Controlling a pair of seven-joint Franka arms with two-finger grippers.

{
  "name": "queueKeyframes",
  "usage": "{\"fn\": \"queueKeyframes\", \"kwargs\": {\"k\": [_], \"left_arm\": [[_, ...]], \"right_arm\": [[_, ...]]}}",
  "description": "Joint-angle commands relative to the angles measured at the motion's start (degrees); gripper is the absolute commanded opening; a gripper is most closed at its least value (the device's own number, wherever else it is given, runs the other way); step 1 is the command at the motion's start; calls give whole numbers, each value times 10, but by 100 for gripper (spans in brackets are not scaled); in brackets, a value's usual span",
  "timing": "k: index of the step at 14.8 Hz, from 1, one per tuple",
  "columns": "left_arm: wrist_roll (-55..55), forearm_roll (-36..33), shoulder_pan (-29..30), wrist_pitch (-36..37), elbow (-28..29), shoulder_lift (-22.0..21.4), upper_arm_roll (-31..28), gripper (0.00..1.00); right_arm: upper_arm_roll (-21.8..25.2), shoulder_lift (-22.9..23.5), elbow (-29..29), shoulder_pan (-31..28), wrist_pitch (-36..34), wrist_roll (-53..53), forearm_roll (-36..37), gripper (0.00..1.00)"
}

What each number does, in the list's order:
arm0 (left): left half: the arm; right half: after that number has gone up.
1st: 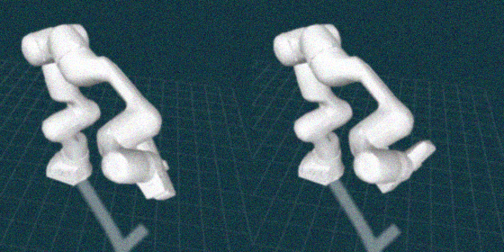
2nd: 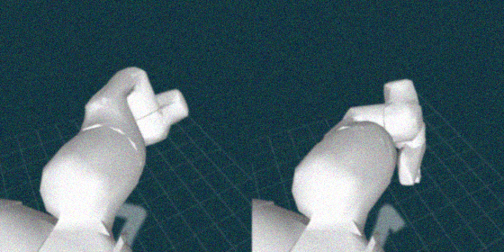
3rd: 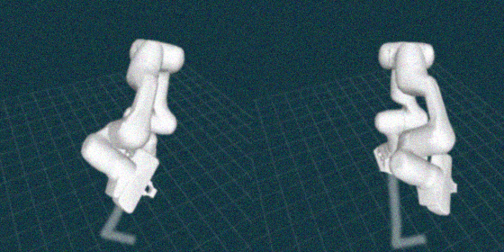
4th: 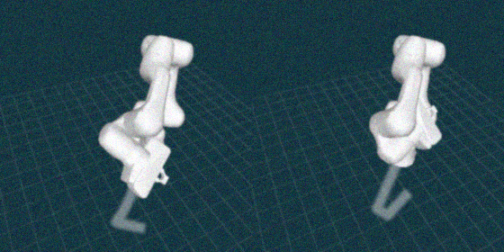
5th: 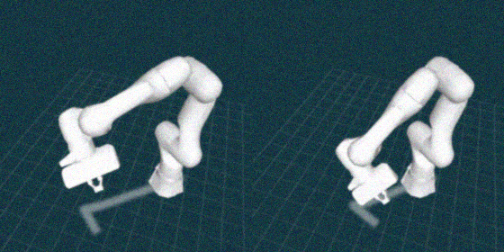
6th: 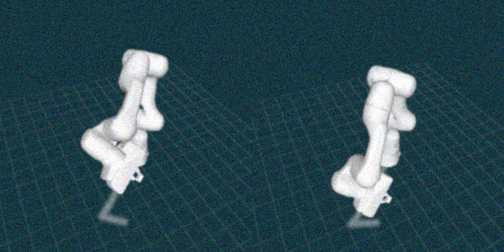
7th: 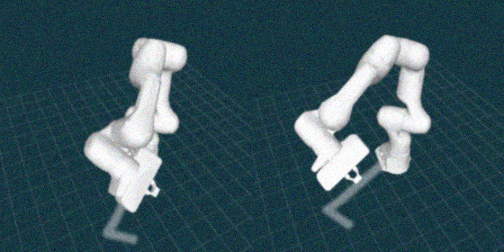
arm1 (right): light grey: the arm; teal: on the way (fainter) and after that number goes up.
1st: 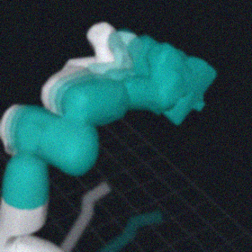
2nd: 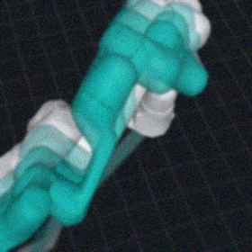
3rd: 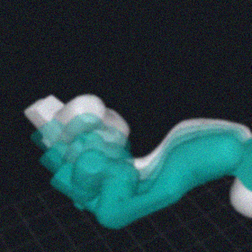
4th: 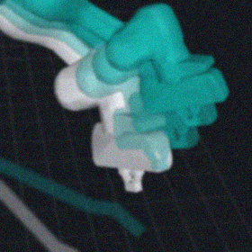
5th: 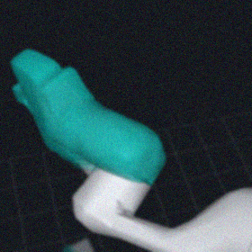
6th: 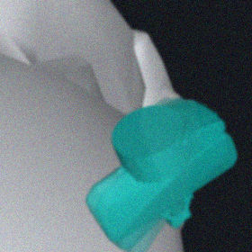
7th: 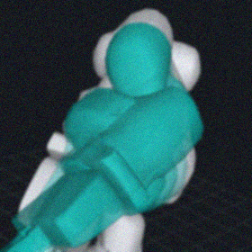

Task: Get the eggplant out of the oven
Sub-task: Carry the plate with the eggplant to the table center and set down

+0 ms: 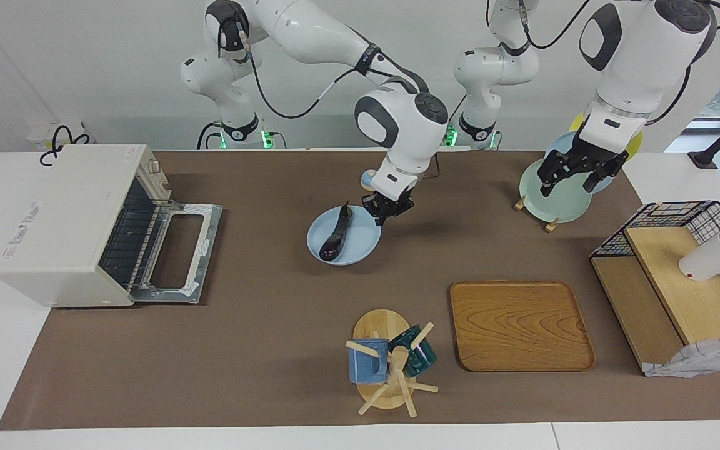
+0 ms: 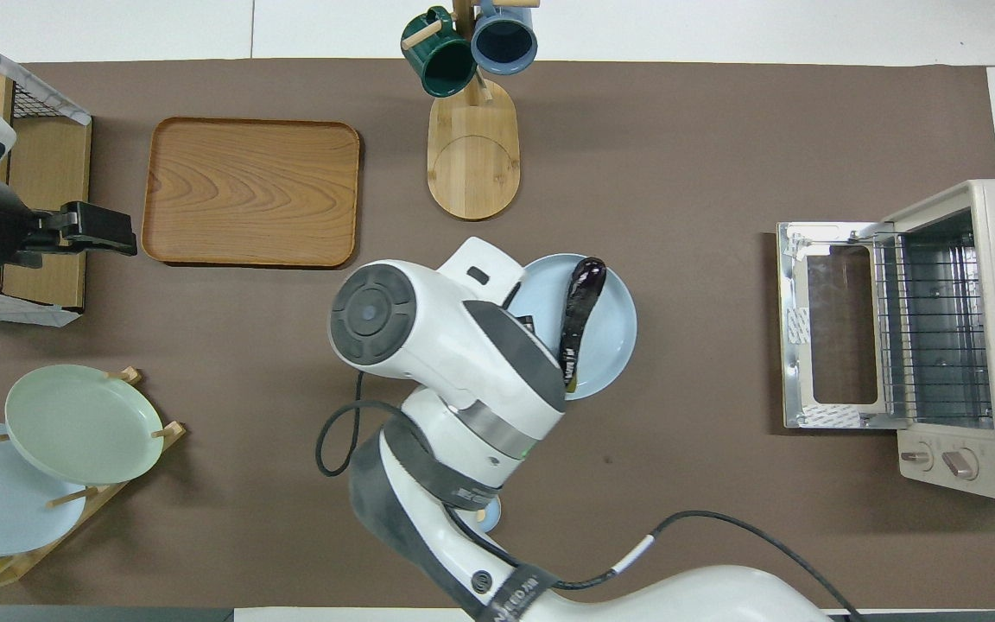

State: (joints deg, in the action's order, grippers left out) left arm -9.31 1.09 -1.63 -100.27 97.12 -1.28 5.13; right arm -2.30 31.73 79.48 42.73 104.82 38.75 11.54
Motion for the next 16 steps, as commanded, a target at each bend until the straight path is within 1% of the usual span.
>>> {"fn": "queueKeyframes", "kwargs": {"k": [1,2,3,4,5,6,7,8,9,10,11,12,13,14,15,16], "left_arm": [[10,8,18,-15,-3,4,5,100],[10,8,18,-17,-3,4,5,100],[10,8,18,-20,-3,4,4,100],[10,8,18,-21,-3,5,5,100],[10,8,18,-21,-3,5,5,100],[10,8,18,-21,-3,7,5,100],[10,8,18,-21,-3,7,4,100],[10,8,18,-21,-3,7,4,100],[10,8,18,-21,-3,8,4,100],[10,8,18,-22,-3,8,5,100],[10,8,18,-24,-3,9,4,100],[10,8,17,-25,-3,10,5,100],[9,8,17,-26,-4,12,5,100],[9,10,14,-33,-4,14,5,100],[9,10,9,-38,-3,22,6,100],[8,10,5,-40,-4,32,8,100]], "right_arm": [[-2,30,-20,11,38,0,-9,0],[-2,38,-17,17,60,9,-11,0],[-2,38,12,19,106,48,-13,0],[-2,36,31,24,129,80,-12,0],[-2,34,30,25,124,84,-13,0],[-2,33,24,22,114,84,-6,14],[-1,33,17,22,112,81,1,34],[-1,32,16,19,112,62,22,59],[3,26,13,15,103,33,44,61],[2,8,11,0,87,1,49,61],[2,-9,12,-22,55,-38,48,60],[0,-36,20,-59,21,-97,43,52],[0,-66,33,-98,-22,-154,41,33],[2,-84,43,-122,-50,-169,39,10],[2,-97,59,-152,-67,-180,40,0],[2,-107,83,-186,-66,-207,41,0]]}}
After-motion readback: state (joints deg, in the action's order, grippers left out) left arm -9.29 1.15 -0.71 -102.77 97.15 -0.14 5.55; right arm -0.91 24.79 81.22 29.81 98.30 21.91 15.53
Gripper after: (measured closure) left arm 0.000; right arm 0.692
